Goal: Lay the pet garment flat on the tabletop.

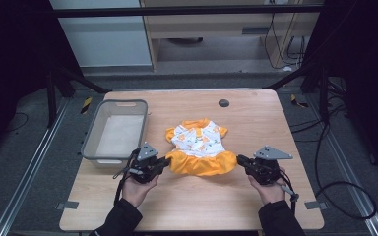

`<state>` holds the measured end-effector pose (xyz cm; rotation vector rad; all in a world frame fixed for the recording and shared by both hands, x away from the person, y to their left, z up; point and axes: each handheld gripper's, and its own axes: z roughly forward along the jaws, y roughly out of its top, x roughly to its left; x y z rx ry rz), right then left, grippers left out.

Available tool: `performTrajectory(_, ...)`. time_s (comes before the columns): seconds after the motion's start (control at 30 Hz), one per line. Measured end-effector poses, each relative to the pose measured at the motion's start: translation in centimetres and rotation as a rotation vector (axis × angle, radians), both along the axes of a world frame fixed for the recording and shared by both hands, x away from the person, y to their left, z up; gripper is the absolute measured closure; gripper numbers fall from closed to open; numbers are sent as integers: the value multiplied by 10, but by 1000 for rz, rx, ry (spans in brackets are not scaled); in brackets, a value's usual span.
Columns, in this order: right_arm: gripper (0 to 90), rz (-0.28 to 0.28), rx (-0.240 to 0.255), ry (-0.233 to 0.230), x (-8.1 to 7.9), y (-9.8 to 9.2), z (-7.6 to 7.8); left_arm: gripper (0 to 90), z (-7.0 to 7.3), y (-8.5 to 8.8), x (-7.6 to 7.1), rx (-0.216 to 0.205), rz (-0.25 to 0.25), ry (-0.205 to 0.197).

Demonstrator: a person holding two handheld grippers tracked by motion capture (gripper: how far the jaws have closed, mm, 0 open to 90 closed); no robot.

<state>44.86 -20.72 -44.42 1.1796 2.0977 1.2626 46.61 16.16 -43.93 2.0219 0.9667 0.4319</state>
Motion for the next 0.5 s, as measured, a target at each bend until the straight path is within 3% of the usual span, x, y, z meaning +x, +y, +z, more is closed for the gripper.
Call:
performTrajectory(0.23, 837, -38, -36, 31, 7, -2, -11, 777, -13, 2, 8, 64, 47, 40)
performTrajectory(0.37, 793, -46, -50, 34, 8, -2, -13, 682, -11, 5, 8, 66, 67, 16)
performTrajectory(0.5, 786, -54, -46, 14, 7, -5, -11, 614, -3, 10, 6, 38, 86, -19)
